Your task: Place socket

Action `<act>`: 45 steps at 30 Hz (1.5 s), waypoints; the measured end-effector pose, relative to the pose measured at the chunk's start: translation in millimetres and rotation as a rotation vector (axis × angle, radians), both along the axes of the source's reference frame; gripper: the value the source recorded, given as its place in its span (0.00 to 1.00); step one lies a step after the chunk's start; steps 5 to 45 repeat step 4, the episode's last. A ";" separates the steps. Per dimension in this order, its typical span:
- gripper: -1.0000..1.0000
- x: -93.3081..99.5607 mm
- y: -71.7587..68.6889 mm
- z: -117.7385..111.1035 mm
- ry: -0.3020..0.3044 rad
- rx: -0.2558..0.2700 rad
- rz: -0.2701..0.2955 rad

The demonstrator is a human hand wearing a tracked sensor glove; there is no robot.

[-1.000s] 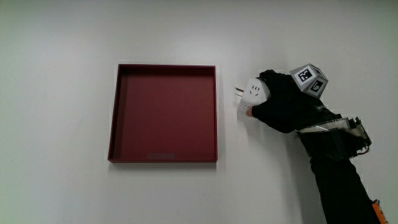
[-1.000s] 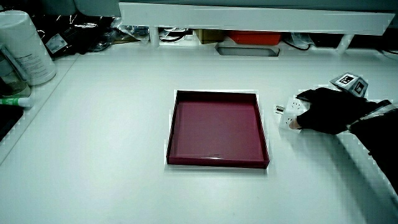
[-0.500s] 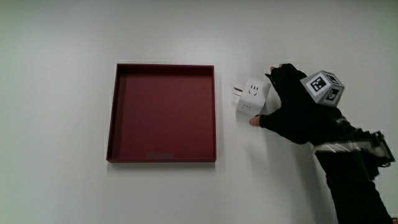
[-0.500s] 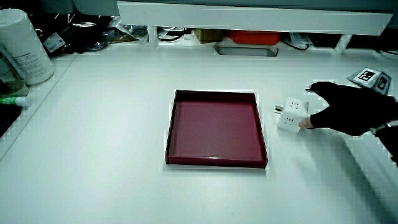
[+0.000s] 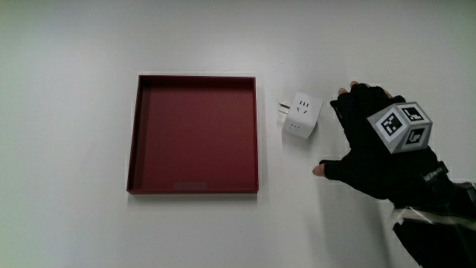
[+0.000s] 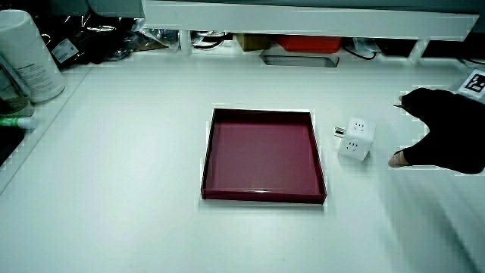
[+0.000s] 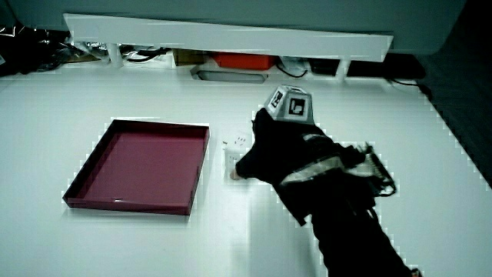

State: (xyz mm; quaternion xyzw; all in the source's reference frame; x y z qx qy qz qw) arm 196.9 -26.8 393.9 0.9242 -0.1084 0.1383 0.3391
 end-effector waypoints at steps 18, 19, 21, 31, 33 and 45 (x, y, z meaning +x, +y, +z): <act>0.00 -1.0 9.0 -18.5 0.010 0.032 -0.024; 0.00 -1.0 9.0 -18.5 0.010 0.032 -0.024; 0.00 -1.0 9.0 -18.5 0.010 0.032 -0.024; 0.00 -1.0 9.0 -18.5 0.010 0.032 -0.024; 0.00 -1.0 9.0 -18.5 0.010 0.032 -0.024; 0.00 -1.0 9.0 -18.5 0.010 0.032 -0.024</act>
